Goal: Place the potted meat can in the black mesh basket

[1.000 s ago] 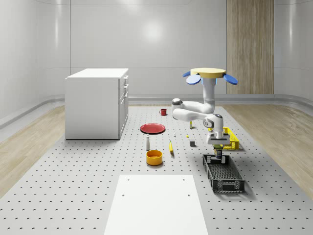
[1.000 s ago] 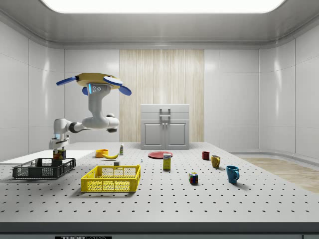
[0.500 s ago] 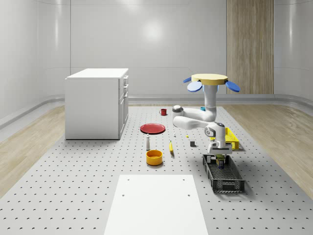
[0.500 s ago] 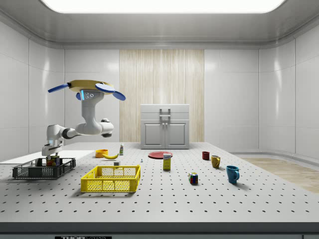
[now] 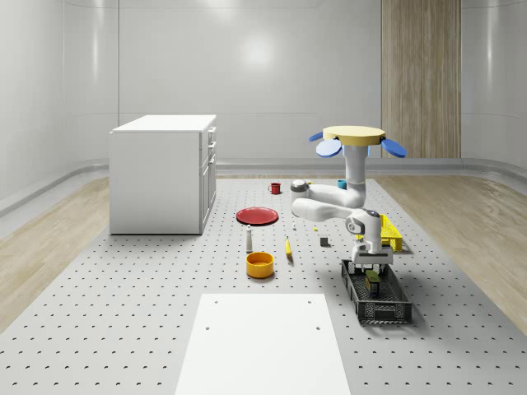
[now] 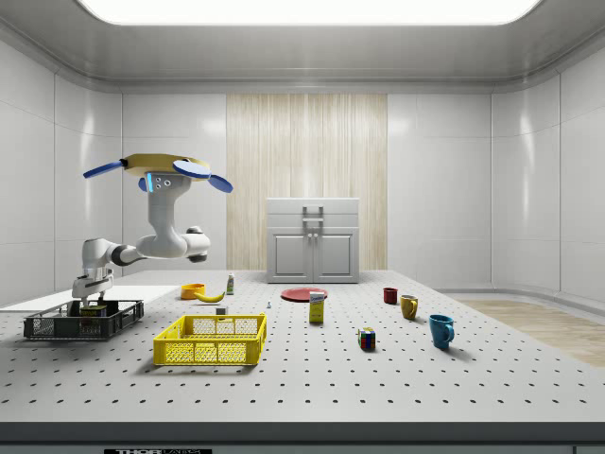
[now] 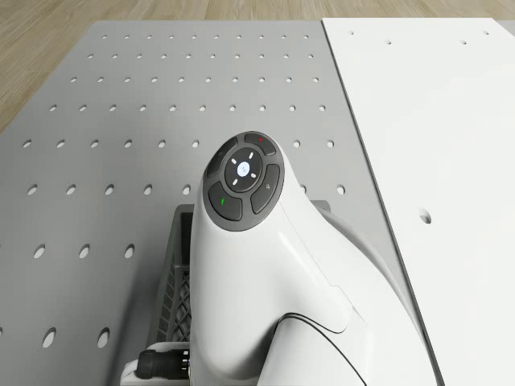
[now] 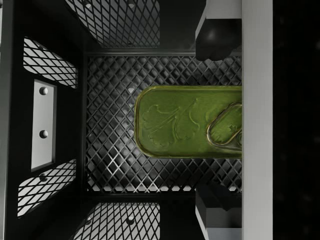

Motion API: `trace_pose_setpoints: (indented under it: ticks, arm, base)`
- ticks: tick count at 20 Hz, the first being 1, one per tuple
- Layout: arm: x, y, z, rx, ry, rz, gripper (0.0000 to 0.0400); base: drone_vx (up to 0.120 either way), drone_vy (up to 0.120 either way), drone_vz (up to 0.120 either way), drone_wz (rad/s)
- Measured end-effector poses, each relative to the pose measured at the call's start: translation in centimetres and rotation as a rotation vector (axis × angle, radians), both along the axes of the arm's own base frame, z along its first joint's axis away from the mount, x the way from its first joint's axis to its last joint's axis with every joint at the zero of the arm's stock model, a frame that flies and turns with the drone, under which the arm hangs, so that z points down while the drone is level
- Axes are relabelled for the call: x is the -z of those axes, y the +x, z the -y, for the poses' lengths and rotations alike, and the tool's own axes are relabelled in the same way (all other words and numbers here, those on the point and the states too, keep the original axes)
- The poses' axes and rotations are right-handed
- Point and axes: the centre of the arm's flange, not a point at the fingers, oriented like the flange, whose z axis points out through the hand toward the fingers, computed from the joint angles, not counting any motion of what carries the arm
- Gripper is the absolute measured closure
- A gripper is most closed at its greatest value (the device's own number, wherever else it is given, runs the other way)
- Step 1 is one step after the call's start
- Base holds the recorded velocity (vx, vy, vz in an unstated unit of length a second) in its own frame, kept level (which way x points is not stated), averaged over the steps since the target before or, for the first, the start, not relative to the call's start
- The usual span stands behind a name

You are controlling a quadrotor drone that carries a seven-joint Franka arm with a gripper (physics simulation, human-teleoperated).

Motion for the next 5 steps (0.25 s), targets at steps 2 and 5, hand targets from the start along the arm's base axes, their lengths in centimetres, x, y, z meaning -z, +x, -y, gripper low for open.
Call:
trace_pose_setpoints:
  ticks: [2, 5]
  arm:
    - [0.00, 0.00, 0.00, 0.000, 0.001, 0.000, 0.0016]
    - [0.00, 0.00, 0.00, 0.000, 0.001, 0.000, 0.0009]
  base:
    - [0.000, 0.000, 0.000, 0.000]
    - [0.000, 0.000, 0.000, 0.000]
